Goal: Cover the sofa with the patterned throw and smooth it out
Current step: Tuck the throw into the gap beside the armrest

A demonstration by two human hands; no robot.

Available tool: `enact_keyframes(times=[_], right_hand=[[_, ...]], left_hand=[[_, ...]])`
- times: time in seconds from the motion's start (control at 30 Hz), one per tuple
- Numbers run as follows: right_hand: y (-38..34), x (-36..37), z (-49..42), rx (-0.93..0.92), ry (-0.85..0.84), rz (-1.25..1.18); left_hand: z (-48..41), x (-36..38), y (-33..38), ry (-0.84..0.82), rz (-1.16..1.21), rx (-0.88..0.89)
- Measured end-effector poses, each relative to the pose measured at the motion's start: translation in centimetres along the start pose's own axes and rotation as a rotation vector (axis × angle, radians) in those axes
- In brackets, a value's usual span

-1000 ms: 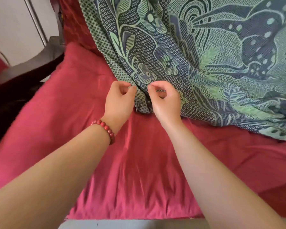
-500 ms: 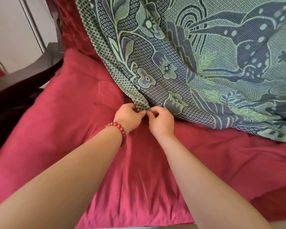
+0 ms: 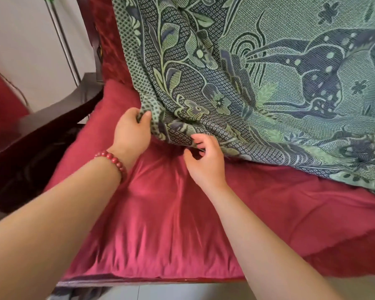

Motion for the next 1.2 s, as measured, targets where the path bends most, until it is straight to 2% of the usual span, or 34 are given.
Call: enact_keyframes(times=[0.13,0.27,0.33,0.4,0.5,0.63,0.7,0.73,0.83,1.0,1.2], right_hand=[[0.5,-0.7,1.1,-0.008,0.092,0.287],[1.0,-1.9,1.3,0.131,0.179,0.547],[0.9,-2.5,1.0,0.098,0.244,0.517],[0.1,-2.7,1.0,-0.021,0.289,0.408],[-2.5,-2.2,1.9,-0.040,0.201,0.337],[-8.3,0.1,5.2,-0.333,-0.094,0.309],[-10.2,1.4,7.1,-0.372,-0.318,0.254],[-10.5,1.9,7.7,-0.359,-0.376,0.237],[-9.2,2.2,8.0,-0.298,-0.307,0.203],[-6.7,1.8,7.0,-0.204,-0.109,0.117],[-5.6,1.9,6.3,-0.145,-0.085,0.071]], left_hand=[[-0.8,-3.6,0.7,0.104,-0.038,0.012],[-1.0,-6.2,1.1,0.144,-0.062,0.004],[-1.3,-7.3,0.7,0.172,-0.074,-0.008],[-1.4,-8.2,0.3,0.202,-0.092,-0.028],[-2.1,-9.9,0.3,0.269,-0.116,-0.071],[-3.3,-11.9,0.0,0.321,-0.053,-0.200],[-3.0,-12.0,-0.2,0.287,-0.008,-0.252],[-2.7,-11.8,-0.3,0.269,0.024,-0.273],[-1.2,-10.9,-1.0,0.179,0.060,-0.314],[0.6,-9.5,-1.3,0.056,-0.001,-0.245],[1.3,-8.1,-1.9,-0.039,-0.017,-0.185]])
Point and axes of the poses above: each hand's wrist, its own z-axis away from the middle knuckle, its own x-axis out of the palm, y = z × x, the point moved 2 cm from there along -z, towards the middle knuckle, and after that the axes turned 9 degrees about y, right-handed, at the moved point
